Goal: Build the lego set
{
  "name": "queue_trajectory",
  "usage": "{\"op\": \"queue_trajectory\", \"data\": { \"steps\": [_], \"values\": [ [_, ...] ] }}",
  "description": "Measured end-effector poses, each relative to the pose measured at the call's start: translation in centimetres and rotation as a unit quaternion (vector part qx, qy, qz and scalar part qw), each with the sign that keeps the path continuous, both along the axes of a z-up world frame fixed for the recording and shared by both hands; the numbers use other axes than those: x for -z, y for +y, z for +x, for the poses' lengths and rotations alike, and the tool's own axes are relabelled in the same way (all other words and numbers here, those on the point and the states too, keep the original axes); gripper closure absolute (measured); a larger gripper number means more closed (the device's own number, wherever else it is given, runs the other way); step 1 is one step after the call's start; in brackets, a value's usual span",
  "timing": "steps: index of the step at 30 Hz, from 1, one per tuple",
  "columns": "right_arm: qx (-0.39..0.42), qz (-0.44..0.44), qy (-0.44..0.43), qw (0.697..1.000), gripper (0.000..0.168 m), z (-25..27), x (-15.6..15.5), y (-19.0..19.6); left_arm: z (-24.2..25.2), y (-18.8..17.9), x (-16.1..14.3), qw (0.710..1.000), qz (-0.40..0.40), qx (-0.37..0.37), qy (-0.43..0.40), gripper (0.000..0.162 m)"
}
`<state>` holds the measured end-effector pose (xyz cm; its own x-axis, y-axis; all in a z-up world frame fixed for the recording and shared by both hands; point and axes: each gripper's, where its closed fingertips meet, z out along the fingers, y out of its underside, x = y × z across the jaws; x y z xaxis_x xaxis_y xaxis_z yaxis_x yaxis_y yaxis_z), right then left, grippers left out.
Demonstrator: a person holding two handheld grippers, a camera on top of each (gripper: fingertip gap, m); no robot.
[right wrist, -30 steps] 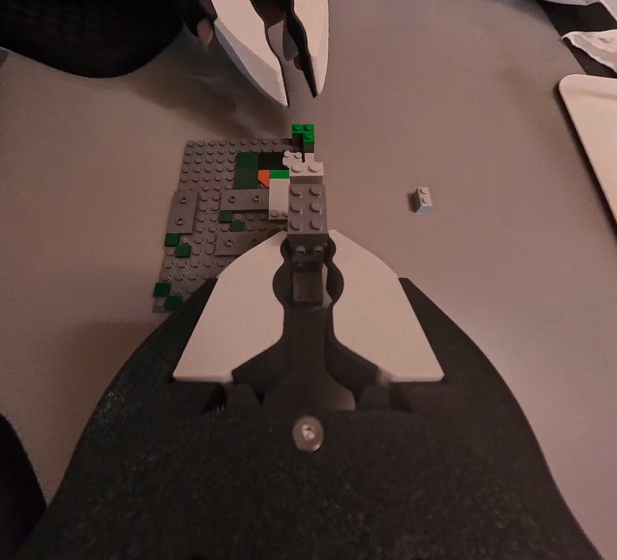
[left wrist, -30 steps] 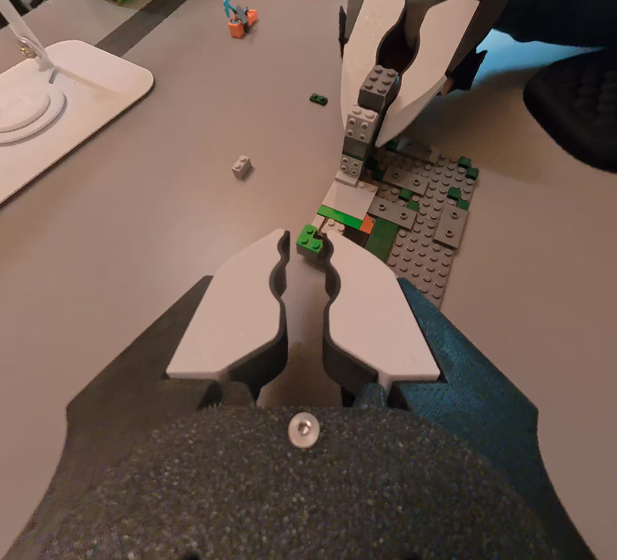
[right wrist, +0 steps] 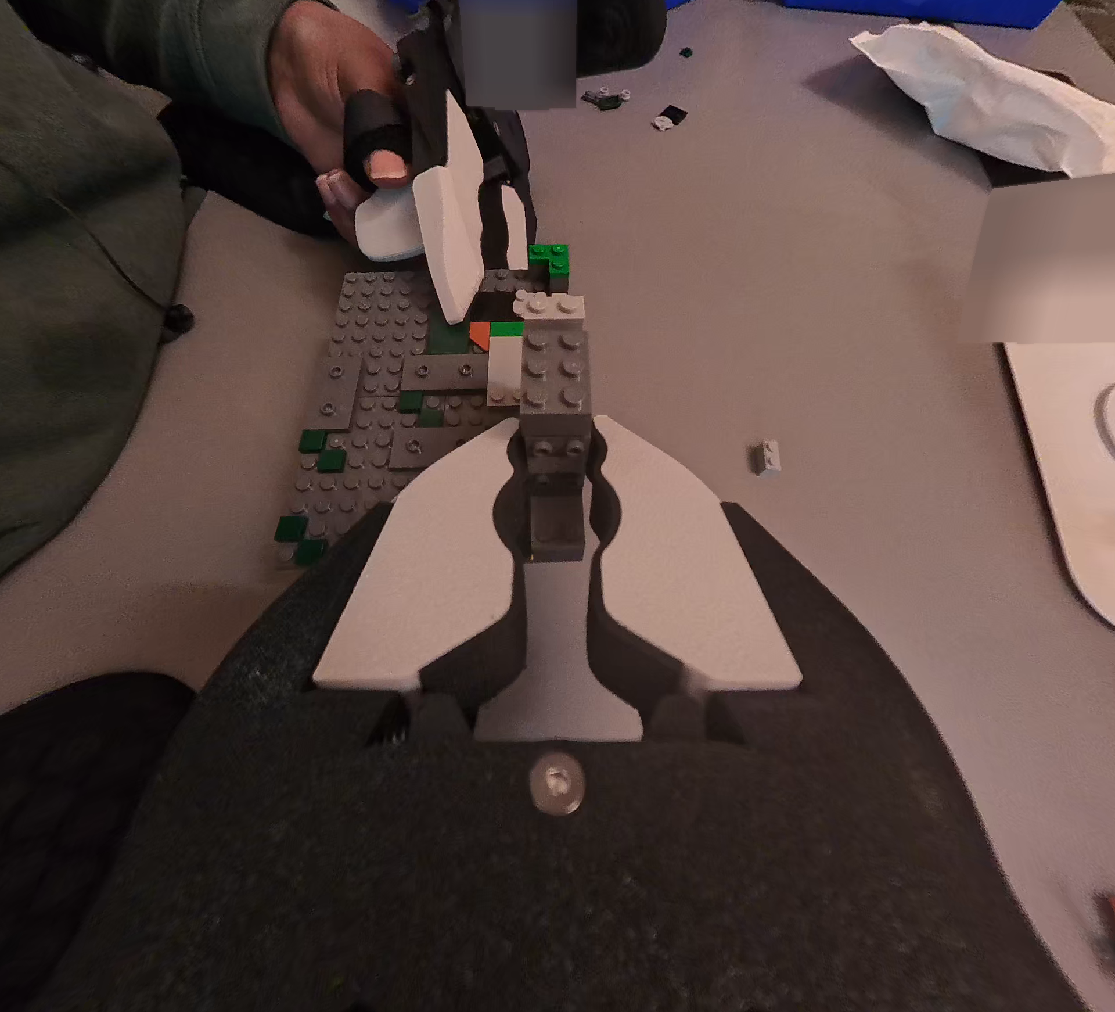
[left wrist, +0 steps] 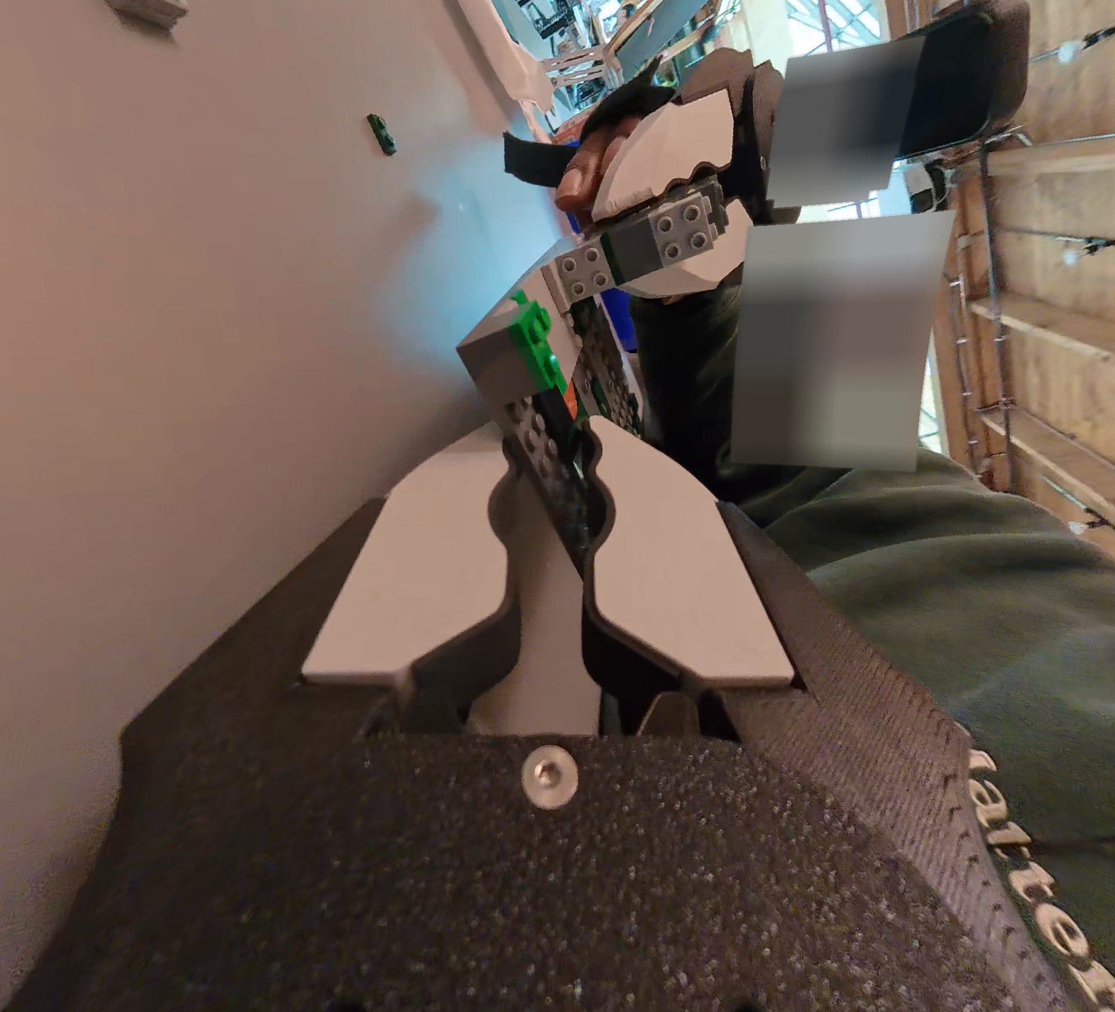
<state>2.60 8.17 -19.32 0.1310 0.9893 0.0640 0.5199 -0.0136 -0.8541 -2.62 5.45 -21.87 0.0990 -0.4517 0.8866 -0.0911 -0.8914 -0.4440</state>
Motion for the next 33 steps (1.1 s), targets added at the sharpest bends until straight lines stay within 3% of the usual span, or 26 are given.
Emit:
{"op": "queue_trajectory", "data": {
  "steps": [23,28,33],
  "values": [
    [-0.028,0.008,0.017,0.999,0.15,-1.4,-1.6,-1.4,-1.1,-1.4,-1.9,0.987,-0.129,-0.024,-0.089,0.156],
    [-0.048,0.006,0.017,0.999,0.138,-1.9,-2.7,-1.4,-1.7,-0.9,-1.8,0.986,-0.137,-0.043,-0.087,0.156],
    [-0.08,-0.054,-0.018,0.995,0.127,-0.7,-3.1,-1.3,-2.1,-0.5,-1.5,0.984,-0.149,-0.053,-0.084,0.156]
  ]
}}
